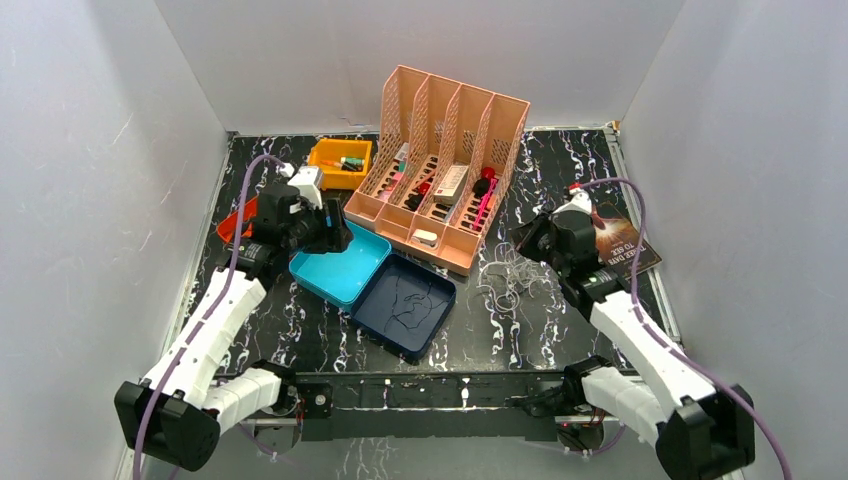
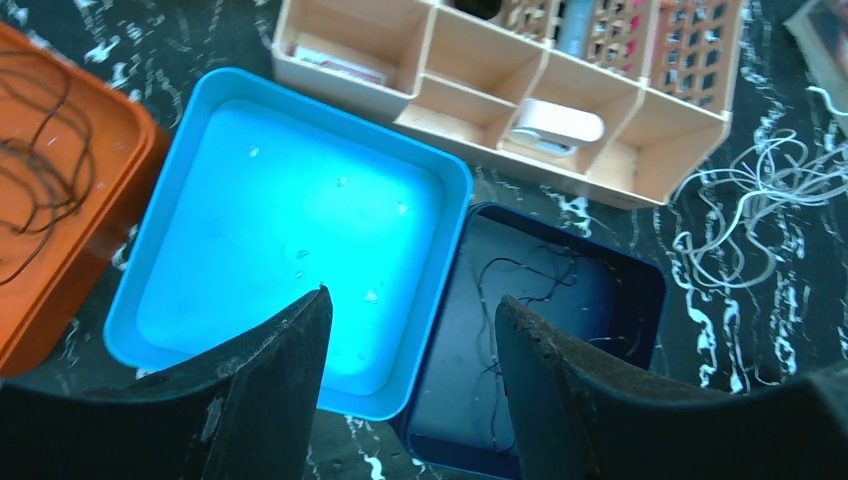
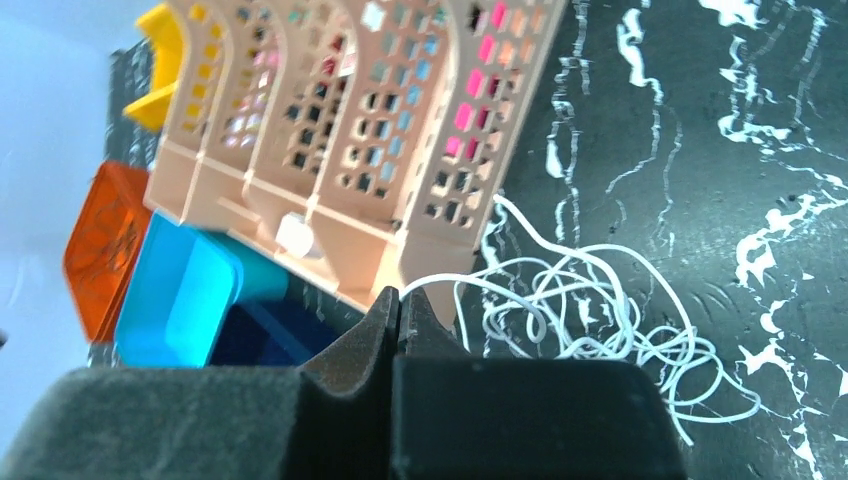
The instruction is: Untangle the cables
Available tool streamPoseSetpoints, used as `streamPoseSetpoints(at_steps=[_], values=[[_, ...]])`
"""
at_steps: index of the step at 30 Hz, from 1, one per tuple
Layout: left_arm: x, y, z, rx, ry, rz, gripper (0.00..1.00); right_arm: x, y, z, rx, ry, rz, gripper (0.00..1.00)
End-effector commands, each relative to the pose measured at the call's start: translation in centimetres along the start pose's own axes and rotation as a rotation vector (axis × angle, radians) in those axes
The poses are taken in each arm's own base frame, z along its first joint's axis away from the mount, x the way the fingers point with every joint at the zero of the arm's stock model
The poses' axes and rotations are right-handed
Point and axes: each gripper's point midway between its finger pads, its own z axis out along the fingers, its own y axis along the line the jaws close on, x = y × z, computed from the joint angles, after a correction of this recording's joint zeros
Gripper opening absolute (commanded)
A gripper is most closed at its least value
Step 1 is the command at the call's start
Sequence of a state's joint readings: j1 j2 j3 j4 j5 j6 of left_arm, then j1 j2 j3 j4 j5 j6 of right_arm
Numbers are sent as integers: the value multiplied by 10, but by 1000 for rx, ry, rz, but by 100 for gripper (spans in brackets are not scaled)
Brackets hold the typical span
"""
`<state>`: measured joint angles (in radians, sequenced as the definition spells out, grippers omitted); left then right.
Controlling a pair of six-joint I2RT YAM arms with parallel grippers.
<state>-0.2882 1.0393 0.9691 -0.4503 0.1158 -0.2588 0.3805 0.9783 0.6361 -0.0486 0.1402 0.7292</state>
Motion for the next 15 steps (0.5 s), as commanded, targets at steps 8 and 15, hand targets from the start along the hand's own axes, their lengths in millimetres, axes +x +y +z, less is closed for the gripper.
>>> streamPoseSetpoints(at_steps=[8,15], values=[[-45,-123,-20,393,-248,55,60,-37,49,-84,-236,-115,132,0],[-38,-203,-15,565,-297,141,60,-63,63,-103,-256,-179,264,1]])
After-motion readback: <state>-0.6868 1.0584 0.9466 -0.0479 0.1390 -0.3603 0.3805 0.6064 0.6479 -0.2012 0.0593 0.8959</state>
